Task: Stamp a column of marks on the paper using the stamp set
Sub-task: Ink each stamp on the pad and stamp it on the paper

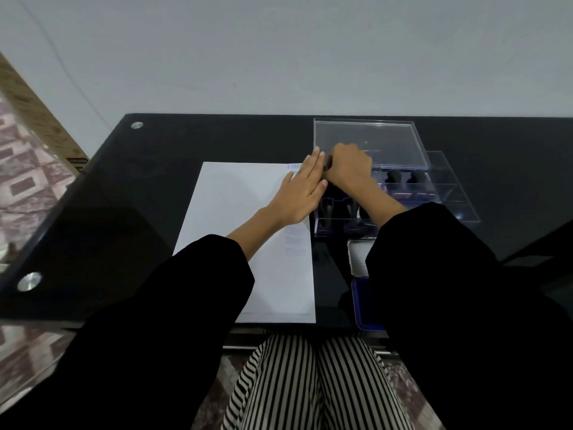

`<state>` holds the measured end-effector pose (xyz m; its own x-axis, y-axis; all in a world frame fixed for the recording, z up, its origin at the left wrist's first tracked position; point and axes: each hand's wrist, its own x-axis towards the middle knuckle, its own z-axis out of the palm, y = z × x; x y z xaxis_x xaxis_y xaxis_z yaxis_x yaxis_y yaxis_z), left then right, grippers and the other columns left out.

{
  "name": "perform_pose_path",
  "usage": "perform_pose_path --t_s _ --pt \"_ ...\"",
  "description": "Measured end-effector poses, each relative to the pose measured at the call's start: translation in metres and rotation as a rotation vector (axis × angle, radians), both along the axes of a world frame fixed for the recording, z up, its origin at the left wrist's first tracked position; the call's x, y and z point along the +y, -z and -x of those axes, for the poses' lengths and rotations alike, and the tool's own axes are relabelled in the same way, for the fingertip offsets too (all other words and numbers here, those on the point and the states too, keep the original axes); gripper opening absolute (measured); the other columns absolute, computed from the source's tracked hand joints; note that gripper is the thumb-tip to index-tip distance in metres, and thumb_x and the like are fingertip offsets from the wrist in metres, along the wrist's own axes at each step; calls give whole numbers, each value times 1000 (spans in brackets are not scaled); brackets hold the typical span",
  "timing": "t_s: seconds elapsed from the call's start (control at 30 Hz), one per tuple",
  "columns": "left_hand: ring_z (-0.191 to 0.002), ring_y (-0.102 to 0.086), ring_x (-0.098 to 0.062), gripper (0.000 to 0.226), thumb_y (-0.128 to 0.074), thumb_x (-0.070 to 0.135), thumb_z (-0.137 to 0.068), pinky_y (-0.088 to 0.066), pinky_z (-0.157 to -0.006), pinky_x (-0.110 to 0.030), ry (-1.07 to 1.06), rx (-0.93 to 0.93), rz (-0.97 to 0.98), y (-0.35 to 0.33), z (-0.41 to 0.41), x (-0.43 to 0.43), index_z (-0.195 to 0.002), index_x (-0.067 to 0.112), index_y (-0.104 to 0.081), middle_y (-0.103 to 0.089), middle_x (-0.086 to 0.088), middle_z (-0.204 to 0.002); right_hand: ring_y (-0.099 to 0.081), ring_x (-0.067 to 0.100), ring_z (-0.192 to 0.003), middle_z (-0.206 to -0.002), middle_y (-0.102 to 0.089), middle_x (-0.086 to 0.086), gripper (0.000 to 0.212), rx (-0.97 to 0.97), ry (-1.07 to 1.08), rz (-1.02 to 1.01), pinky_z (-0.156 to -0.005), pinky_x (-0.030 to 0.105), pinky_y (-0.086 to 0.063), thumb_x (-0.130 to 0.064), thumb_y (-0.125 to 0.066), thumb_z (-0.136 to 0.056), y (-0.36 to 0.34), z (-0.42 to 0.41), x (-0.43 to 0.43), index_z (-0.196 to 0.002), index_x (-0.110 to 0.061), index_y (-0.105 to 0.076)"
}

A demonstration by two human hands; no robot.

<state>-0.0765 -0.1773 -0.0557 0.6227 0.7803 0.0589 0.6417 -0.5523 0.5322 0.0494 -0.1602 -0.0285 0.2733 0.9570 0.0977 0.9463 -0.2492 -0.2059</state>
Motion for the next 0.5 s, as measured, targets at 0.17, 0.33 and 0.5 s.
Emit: perform_pose_path --t_s 0.17,0.33,0.5 --pt "-146 8 -14 56 -20 33 -103 -2 -118 -43 1 56 7 -6 2 -1 -150 13 3 10 0 -158 -63 32 -99 -106 -66 14 18 31 44 -5 -71 30 -43 -13 -58 -88 1 4 -1 -103 -7 -66" --pt "-146 7 -14 57 -27 33 -102 -3 -119 -39 -56 -49 -10 -11 15 -22 -150 13 -4 4 -1 -159 -63 24 -96 -104 -67 7 23 456 119 -45 -77 33 -49 -24 -71 -78 -13 -9 -7 -97 -12 -64" --pt "-146 6 -15 59 -33 31 -101 -3 -118 -37 -89 -55 1 -11 34 -61 -150 15 -5 1 -1 -159 -56 11 -50 -88 -62 13 28 885 145 -332 -54 25 -54 -14 -72 -79 -45 -22 -40 -92 -16 -47"
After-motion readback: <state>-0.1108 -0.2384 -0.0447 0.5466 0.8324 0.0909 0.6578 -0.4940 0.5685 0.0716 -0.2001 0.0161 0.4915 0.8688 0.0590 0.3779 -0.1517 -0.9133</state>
